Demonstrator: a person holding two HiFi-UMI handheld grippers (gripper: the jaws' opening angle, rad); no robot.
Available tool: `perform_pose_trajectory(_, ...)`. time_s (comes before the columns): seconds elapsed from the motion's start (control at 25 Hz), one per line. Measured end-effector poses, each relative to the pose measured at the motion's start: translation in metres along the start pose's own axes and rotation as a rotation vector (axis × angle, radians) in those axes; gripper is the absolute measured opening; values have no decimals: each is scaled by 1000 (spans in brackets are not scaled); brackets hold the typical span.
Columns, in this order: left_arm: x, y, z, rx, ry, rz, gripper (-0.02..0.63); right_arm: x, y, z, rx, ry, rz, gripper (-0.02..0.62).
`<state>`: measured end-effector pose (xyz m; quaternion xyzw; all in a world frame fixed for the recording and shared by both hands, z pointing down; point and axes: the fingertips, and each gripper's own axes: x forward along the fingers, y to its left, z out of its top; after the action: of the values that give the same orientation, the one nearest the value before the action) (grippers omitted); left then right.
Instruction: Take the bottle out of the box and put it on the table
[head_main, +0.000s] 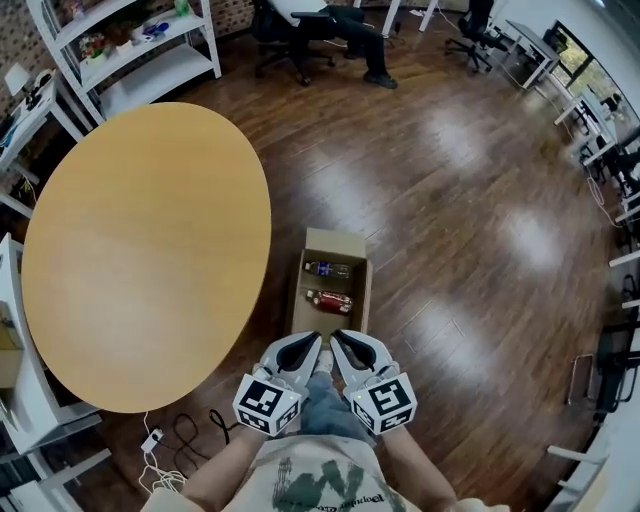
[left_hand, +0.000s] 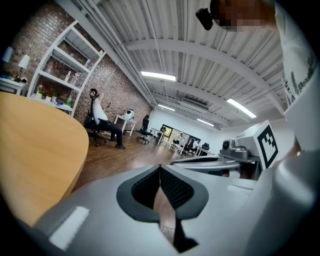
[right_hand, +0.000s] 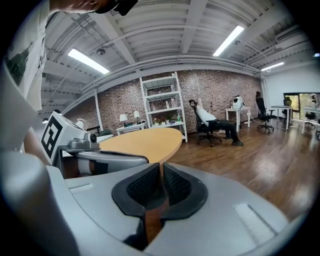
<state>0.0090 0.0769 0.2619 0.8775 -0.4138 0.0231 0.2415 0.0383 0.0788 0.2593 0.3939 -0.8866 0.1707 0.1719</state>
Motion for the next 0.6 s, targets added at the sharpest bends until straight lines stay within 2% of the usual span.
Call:
perform_pose_trajectory(0.32, 82, 25, -27, -51, 52, 67, -6, 52, -73, -30, -32, 75, 85, 29)
perform_pose_trajectory(0.6, 124, 75, -79, -126, 112, 160, -6, 104, -114, -85, -24, 162, 132, 35)
